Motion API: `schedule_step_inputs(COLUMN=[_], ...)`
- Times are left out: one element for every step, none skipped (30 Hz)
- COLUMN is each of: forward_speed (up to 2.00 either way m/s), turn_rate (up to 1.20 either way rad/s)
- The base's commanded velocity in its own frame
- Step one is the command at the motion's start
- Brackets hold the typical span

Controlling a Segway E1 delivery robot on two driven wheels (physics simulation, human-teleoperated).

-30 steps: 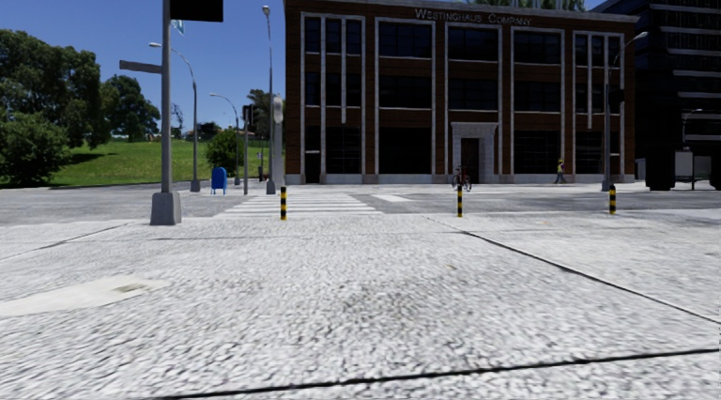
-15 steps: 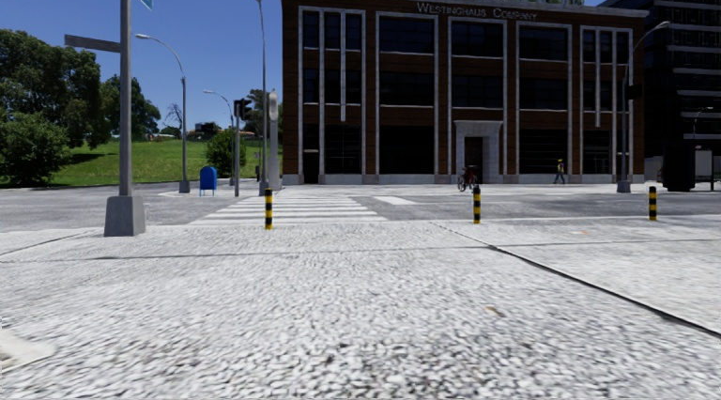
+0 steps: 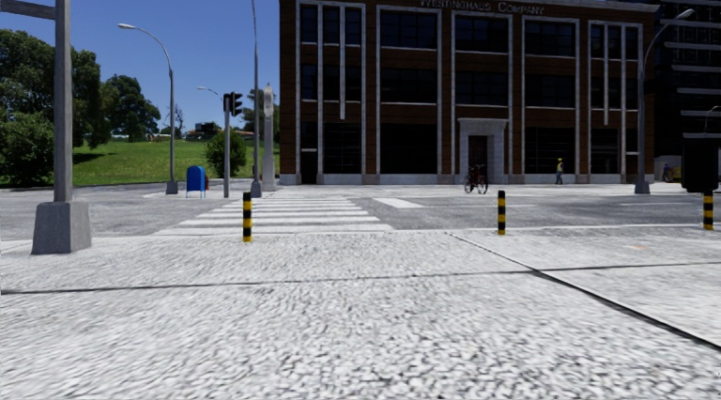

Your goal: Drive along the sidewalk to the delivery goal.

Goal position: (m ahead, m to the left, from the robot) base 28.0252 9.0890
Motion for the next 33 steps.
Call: schedule_step_inputs(forward_speed=[2.0,2.0,2.0,2.0,2.0,2.0,2.0,2.0,2.0,2.0,2.0,2.0,2.0,2.0,2.0,2.0,2.0,2.0,2.0,2.0,2.0,2.0,2.0,2.0,2.0,2.0,2.0,2.0,2.0,2.0,2.0,2.0,2.0], turn_rate=[0.0,0.0,0.0,0.0,0.0,0.0,0.0,0.0,0.0,0.0,0.0,0.0,0.0,0.0,0.0,0.0,0.0,0.0,0.0,0.0,0.0,0.0,0.0,0.0,0.0,0.0,0.0,0.11,0.6,0.83,0.83,1.2,1.2])
